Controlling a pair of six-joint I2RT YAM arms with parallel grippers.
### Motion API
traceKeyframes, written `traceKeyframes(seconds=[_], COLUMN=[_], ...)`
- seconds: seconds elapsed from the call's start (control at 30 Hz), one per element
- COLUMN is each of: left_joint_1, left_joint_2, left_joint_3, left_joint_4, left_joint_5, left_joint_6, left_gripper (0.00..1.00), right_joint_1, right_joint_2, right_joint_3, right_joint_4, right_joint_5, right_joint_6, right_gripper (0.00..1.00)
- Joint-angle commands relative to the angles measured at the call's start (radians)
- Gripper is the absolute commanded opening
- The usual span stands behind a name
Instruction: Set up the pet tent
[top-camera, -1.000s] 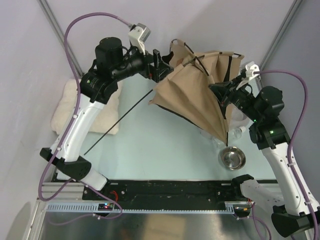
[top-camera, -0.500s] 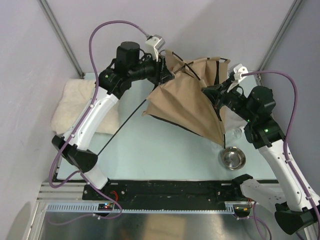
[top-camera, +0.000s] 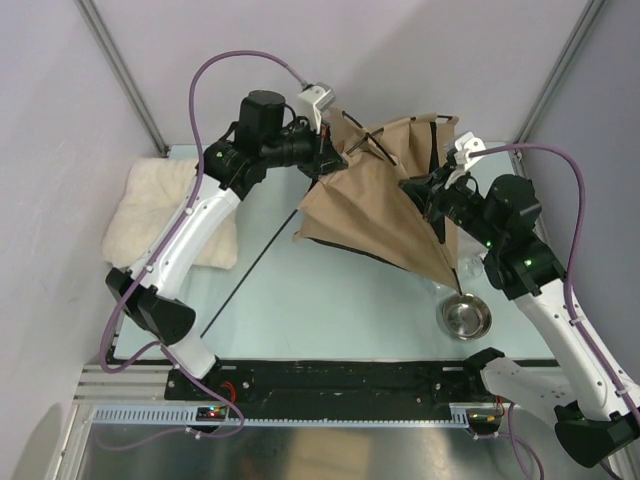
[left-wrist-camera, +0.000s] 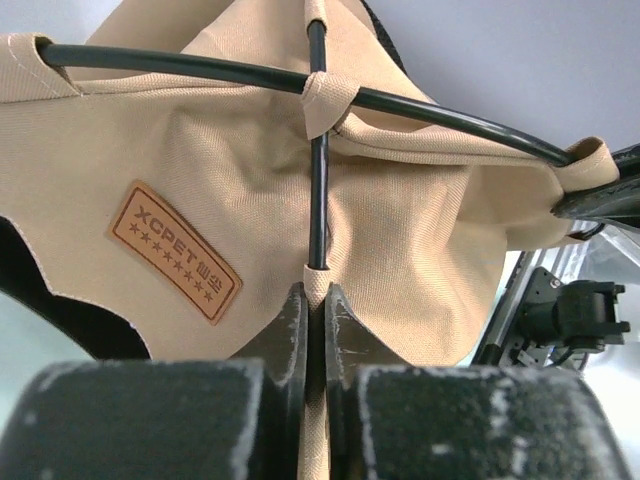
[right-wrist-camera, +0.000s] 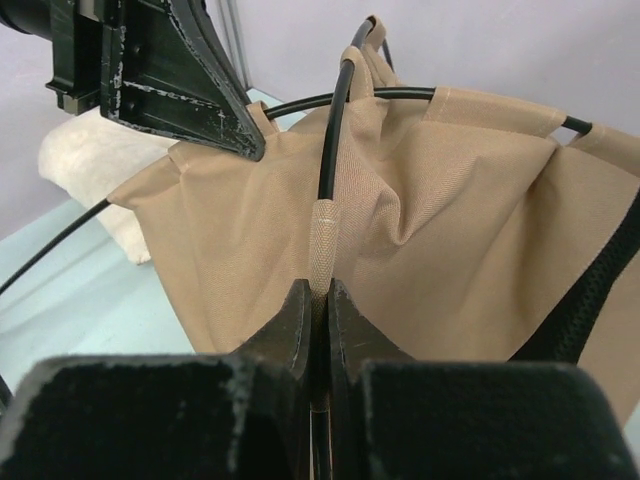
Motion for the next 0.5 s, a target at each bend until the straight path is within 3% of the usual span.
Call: traceKeyframes(seconds=[0.0, 0.07, 0.33, 0.47], left_joint_1=[0.005, 0.005, 0.004, 0.003], left_joint_2=[-0.021, -0.019, 0.006, 0.024], left_joint_3=[0.014, 0.037, 0.228, 0.329], left_joint_4=[-0.007, -0.008, -0.008, -0.004], left_joint_5=[-0.004, -0.034, -0.177, -0.236], left_joint_6=[0.009, 0.008, 0.01, 0.023], left_gripper=[0.01, 0.0, 0.0, 0.0], right_joint_1=[0.028, 0.036, 0.079, 0.095], right_joint_2=[-0.026, -0.029, -0.061, -0.083], right_joint_3=[0.016, 0.016, -0.006, -0.008], right_joint_4=[0.121, 0.116, 0.154, 0.159], right_joint_5=[0.067, 0.073, 0.141, 0.182], right_joint_6=[-0.021, -0.026, -0.024, -0.015], right_gripper=[0.0, 0.02, 0.67, 0.81])
